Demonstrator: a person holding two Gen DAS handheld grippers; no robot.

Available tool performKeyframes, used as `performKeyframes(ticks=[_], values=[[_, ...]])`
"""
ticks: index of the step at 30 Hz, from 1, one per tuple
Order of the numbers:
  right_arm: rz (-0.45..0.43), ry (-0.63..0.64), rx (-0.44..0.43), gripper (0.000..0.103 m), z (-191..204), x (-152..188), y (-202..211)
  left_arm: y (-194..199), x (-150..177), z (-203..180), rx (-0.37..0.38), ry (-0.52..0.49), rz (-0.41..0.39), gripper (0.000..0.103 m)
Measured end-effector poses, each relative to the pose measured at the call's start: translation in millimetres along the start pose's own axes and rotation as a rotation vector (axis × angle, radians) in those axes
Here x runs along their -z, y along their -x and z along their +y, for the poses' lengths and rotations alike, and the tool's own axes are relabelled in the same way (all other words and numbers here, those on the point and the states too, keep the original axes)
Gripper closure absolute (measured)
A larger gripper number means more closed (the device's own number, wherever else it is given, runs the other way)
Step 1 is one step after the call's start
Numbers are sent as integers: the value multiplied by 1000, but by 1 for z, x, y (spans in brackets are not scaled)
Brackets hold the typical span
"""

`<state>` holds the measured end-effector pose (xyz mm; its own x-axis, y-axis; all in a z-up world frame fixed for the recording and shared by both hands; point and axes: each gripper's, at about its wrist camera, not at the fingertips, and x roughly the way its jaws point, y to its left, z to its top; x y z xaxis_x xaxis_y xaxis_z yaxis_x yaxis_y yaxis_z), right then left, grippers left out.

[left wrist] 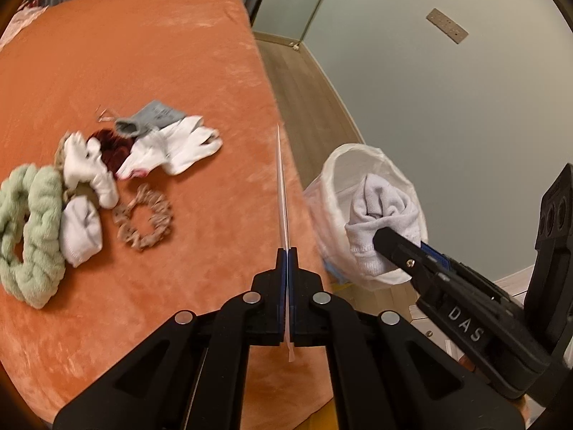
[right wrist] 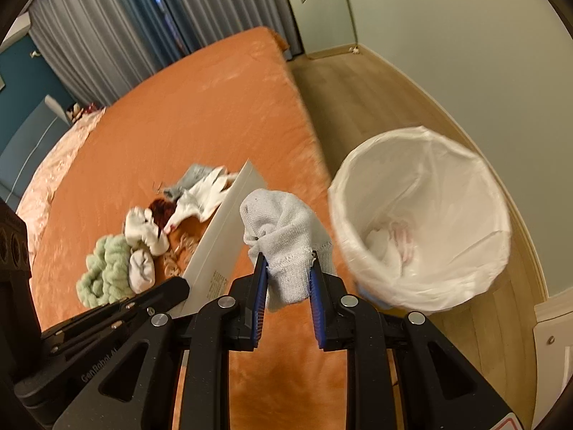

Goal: Collect trash
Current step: 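Carry the grey sock with the right tool and release it into the wastebasket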

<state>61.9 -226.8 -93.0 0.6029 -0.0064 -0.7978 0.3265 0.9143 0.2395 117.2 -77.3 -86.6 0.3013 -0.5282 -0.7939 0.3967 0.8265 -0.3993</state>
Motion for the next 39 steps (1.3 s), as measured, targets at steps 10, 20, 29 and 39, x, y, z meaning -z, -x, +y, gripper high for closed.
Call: performKeyframes(ticks=[10,20,29,39], values=[[-79,-69,60,82,-61,-24,30,-2,-36,-80,66,-124,-47,103],[-91,-131,120,82,-113,-33,36,-38,-49,-122,81,-135,-12,77],[-105,-134,148,74,-117,-44,33,-36,-47,-121,-20,-167,-36,70],[-135,-105,144,57,-103,-52,42,-24,-48,-110,-63,-161,-64,60]])
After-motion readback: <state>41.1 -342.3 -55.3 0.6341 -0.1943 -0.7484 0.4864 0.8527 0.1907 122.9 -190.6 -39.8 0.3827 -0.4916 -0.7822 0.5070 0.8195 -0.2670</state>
